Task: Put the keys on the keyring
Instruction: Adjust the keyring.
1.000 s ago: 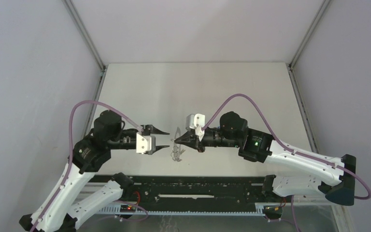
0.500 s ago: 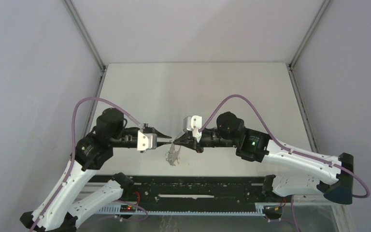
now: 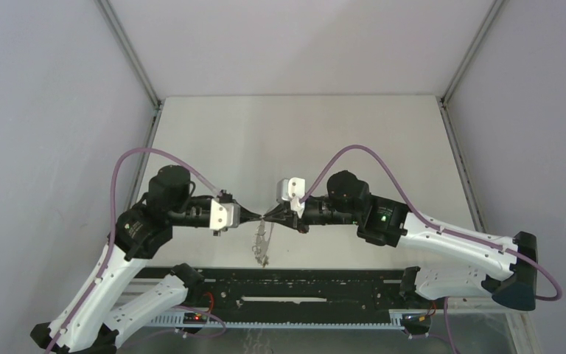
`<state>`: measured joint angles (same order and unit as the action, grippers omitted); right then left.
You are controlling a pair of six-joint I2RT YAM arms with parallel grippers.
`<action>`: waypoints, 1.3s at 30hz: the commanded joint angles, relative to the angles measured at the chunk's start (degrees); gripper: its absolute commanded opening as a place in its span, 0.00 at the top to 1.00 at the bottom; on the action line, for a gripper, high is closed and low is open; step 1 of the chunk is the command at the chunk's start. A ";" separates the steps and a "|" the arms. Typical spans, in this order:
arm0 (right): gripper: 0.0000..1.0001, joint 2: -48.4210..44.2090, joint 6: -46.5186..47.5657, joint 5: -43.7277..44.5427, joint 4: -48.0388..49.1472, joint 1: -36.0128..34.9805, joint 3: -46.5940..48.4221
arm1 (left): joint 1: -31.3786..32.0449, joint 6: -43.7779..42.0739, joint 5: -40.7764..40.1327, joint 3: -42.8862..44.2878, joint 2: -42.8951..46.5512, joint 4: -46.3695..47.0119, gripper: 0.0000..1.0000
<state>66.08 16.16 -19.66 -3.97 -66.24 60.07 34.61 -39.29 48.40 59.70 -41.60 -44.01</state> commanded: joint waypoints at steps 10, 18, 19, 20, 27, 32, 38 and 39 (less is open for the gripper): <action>0.46 -1.12 1.41 -7.45 -10.44 3.65 7.56 | 0.65 -6.16 -1.93 1.58 0.03 0.33 1.00; 0.50 5.29 6.65 -5.09 -23.26 4.01 18.27 | 3.19 -9.51 -4.41 2.88 -1.31 -2.78 1.00; 0.51 6.02 7.21 -5.43 -24.45 4.01 19.42 | 3.28 -9.40 -4.57 3.06 -1.48 -2.75 1.00; 0.53 6.74 7.70 -5.78 -25.69 4.01 20.44 | 3.39 -9.14 -4.67 3.32 -1.61 -2.75 1.00; 0.57 9.73 10.03 -9.69 -32.33 4.01 25.47 | 3.43 -8.37 -5.07 4.00 -1.82 -2.73 1.00; 0.58 12.29 9.06 -8.84 -34.47 3.57 27.82 | 3.43 -7.87 -4.79 4.23 -1.72 -2.39 1.00; 0.62 14.03 8.76 -5.60 -32.85 2.28 28.16 | 3.50 -6.04 -4.46 4.46 -1.42 -1.65 1.00; 0.62 14.26 8.83 -5.17 -32.79 2.26 28.12 | 3.41 -5.92 -4.46 4.46 -1.31 -1.59 1.00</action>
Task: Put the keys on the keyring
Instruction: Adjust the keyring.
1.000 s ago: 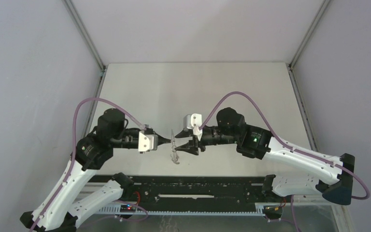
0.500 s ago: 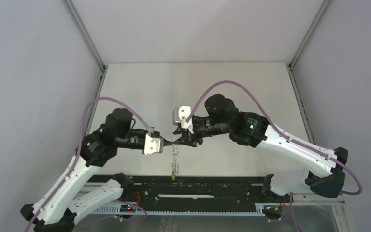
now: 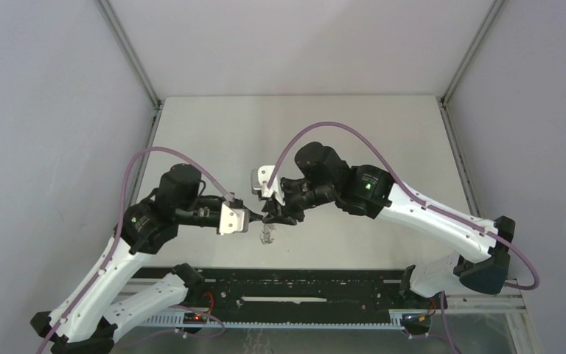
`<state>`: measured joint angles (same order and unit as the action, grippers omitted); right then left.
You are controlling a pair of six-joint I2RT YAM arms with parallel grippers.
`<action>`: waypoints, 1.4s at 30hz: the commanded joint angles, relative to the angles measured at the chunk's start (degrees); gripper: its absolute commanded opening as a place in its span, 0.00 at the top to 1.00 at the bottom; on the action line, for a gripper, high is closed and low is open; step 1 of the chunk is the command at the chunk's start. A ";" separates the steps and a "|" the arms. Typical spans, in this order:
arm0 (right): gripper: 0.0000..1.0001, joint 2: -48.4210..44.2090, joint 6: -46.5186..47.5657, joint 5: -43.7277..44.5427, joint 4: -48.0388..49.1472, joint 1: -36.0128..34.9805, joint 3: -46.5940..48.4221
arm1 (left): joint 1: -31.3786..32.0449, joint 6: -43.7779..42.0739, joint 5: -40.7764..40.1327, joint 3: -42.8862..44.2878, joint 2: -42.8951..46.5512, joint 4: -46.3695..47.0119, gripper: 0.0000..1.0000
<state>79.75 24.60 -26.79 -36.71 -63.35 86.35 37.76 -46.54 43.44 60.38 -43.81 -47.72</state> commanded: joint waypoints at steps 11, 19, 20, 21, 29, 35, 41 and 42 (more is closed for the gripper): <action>1.00 -0.94 -0.26 4.52 4.35 -0.72 -0.22 | 0.31 2.00 1.31 3.55 1.70 2.33 1.00; 1.00 -11.63 -7.00 1.64 24.70 1.10 -15.80 | 0.39 8.56 0.15 1.89 3.19 6.10 0.55; 1.00 -13.03 -8.23 1.16 27.58 1.43 -17.83 | 0.39 9.64 -0.41 1.47 3.53 6.67 0.53; 1.00 -14.48 -9.56 0.71 31.02 1.74 -20.20 | 0.34 10.83 -0.99 0.96 3.93 7.36 0.52; 1.00 -19.26 -21.38 -2.99 53.14 2.96 -31.81 | 0.30 28.41 -2.05 -4.26 7.34 19.96 0.54; 1.00 -20.06 -23.63 -2.72 56.49 2.21 -33.79 | 0.29 30.70 0.04 -4.66 6.45 20.81 0.62; 1.00 -20.53 -23.37 -2.82 56.78 2.15 -33.79 | 0.30 29.16 1.02 -5.36 7.30 19.44 0.67; 1.00 -20.47 -23.37 -2.97 56.87 2.25 -33.79 | 0.29 29.19 1.10 -5.36 7.47 19.43 0.66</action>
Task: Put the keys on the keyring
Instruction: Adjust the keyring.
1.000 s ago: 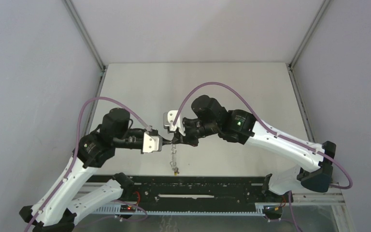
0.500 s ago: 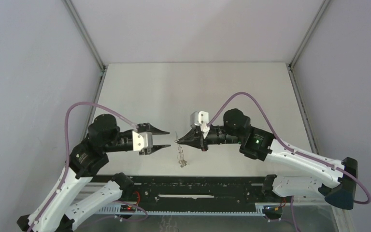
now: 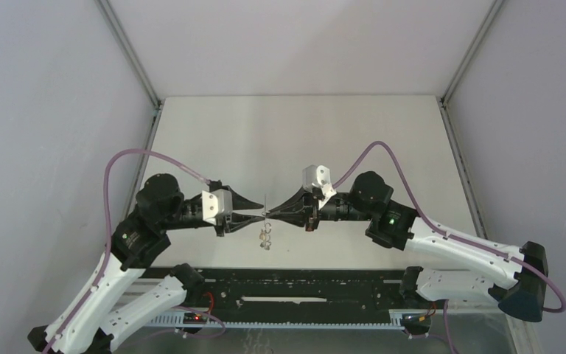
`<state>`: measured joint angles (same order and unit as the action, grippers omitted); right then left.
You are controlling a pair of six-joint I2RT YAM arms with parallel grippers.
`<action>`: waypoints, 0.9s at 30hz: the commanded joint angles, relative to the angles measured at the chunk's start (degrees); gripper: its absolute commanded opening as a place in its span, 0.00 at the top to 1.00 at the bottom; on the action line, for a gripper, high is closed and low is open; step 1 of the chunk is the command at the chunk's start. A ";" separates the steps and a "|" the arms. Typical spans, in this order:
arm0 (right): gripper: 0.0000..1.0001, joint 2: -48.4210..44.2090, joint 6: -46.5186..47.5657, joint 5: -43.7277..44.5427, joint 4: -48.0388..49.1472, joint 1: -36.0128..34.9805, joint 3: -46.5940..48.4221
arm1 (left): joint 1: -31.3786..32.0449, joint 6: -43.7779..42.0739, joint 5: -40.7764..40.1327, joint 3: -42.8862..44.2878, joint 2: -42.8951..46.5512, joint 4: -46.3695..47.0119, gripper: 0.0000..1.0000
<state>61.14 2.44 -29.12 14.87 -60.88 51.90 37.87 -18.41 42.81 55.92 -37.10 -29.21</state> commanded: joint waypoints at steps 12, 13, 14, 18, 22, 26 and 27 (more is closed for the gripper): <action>1.00 -0.81 -1.99 -1.35 5.67 -0.37 0.66 | 0.14 4.00 3.37 -0.66 0.56 3.11 0.75; 1.00 -0.70 -2.06 -1.37 5.83 -0.42 0.66 | 0.18 3.92 3.30 -0.84 0.63 3.09 0.78; 1.00 -0.56 -2.08 -1.40 5.91 -0.50 0.66 | 0.16 3.91 3.07 -0.82 0.67 3.11 0.81; 1.00 0.25 -2.15 -1.51 6.02 -0.85 0.66 | 0.12 4.22 3.02 -0.51 0.62 3.15 0.82; 1.00 0.80 -2.16 -1.98 5.85 -1.07 0.66 | 0.15 4.35 3.33 -0.36 0.40 3.12 0.66; 1.00 0.98 -2.26 -2.50 6.02 -1.08 0.71 | 0.19 3.67 3.27 -0.48 0.24 3.11 0.65; 1.00 1.05 -2.22 -2.57 5.78 -1.16 0.85 | 0.18 3.34 3.19 -0.53 0.25 3.06 0.71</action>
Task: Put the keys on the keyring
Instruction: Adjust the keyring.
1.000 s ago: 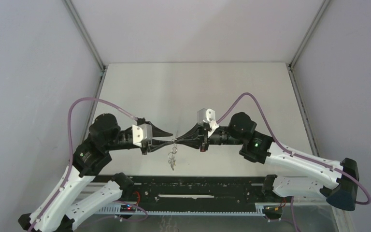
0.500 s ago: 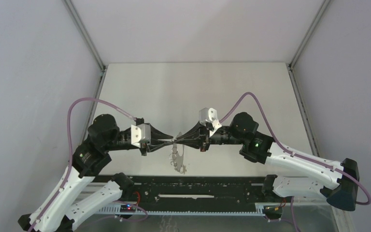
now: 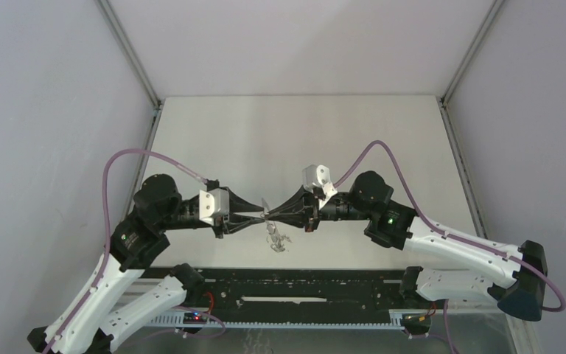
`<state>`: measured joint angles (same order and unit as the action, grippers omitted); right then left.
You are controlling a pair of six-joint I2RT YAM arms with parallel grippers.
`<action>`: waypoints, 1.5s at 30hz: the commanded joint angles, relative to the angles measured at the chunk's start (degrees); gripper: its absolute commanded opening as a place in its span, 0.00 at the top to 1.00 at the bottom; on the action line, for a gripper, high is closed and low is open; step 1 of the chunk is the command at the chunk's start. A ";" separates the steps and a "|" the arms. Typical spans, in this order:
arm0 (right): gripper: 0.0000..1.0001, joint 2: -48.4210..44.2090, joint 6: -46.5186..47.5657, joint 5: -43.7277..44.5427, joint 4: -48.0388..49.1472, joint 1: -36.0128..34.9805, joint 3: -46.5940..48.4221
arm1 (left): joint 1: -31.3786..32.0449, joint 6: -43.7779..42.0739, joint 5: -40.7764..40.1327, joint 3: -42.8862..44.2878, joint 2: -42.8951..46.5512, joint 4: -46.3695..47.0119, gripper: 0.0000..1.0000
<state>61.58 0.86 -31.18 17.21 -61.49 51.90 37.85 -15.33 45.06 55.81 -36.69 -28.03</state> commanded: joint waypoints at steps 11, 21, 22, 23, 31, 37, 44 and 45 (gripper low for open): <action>1.00 3.11 0.37 -5.34 -2.32 -0.74 3.85 | 0.19 -3.83 -1.78 -0.97 0.42 -0.11 1.00; 0.88 2.40 2.06 -8.14 -5.97 -0.29 4.82 | 0.26 -18.23 -2.33 -2.56 1.70 -6.00 1.00; 0.84 2.31 2.57 -8.12 -6.62 -0.40 4.94 | 0.28 -20.55 -2.59 -2.51 1.71 -6.39 1.00; 0.79 2.16 2.97 -7.92 -7.12 -0.39 5.01 | 0.29 -22.90 -2.78 -2.47 1.78 -6.97 1.00; 0.66 0.43 6.00 -4.81 -10.04 -0.58 5.05 | 0.56 -39.23 -4.25 -3.65 3.19 -7.12 1.00; 0.67 0.29 6.43 -2.37 -10.97 -0.63 5.01 | 0.70 -35.14 -4.35 -3.88 3.40 -5.80 1.00; 0.64 -0.86 6.54 3.71 -12.99 -0.07 4.98 | 0.68 -13.65 -5.67 -1.61 1.02 -3.51 1.00; 0.63 -1.39 6.37 4.31 -13.54 0.30 4.97 | 0.73 -11.02 -5.96 -1.26 0.65 -3.44 1.00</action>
<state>63.02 6.39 -31.70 5.02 -61.67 54.61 38.30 -40.62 40.40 52.07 -34.72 -35.07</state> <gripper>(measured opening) 0.353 0.007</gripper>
